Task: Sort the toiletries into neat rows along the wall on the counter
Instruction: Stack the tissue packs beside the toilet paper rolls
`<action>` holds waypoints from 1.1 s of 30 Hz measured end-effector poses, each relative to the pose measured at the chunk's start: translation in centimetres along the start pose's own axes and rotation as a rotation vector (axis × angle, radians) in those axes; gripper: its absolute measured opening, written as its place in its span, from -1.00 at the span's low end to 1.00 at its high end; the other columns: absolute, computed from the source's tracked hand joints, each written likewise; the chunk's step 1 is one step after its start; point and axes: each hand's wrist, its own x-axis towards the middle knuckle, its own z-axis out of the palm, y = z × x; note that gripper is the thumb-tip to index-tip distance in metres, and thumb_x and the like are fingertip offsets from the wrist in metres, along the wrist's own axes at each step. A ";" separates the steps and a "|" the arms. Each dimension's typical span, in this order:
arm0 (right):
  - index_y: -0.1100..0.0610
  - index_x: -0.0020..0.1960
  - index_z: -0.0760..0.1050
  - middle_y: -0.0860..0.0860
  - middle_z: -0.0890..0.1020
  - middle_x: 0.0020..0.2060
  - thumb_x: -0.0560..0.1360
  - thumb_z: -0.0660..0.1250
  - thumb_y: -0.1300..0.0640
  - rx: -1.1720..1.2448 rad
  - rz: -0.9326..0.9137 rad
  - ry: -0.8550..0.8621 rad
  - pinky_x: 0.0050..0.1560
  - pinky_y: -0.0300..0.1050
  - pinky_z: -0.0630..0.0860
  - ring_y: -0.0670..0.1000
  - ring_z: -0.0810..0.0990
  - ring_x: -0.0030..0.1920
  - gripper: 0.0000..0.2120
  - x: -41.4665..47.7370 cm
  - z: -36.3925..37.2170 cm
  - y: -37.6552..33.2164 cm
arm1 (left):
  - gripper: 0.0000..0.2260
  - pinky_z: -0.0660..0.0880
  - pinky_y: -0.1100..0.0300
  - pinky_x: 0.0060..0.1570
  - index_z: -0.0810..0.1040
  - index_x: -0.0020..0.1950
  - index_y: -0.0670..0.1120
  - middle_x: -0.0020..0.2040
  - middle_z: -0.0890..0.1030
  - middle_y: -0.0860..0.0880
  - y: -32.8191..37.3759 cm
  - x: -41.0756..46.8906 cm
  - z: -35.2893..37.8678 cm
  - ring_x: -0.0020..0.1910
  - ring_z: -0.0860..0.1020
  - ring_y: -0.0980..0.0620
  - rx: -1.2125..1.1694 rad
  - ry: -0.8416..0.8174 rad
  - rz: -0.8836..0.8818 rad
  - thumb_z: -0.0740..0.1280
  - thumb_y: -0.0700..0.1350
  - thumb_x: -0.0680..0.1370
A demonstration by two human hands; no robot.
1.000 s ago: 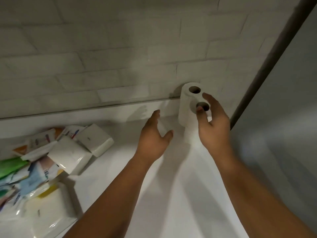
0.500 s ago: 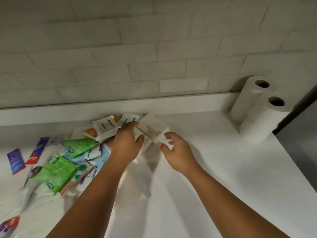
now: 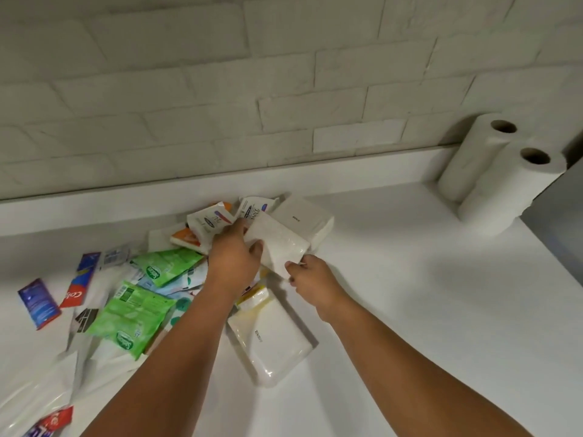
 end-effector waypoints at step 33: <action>0.12 0.16 0.56 -0.06 0.63 -0.07 0.56 0.24 0.15 -0.262 -0.435 0.469 0.03 -0.21 0.49 -0.10 0.56 -0.07 -0.78 8.9 -30.1 1.0 | -0.77 0.58 0.14 0.05 0.61 0.17 0.02 0.01 0.67 0.14 25.3 2.6 20.6 -0.05 0.62 0.16 -0.646 0.071 -0.042 0.30 -0.08 0.53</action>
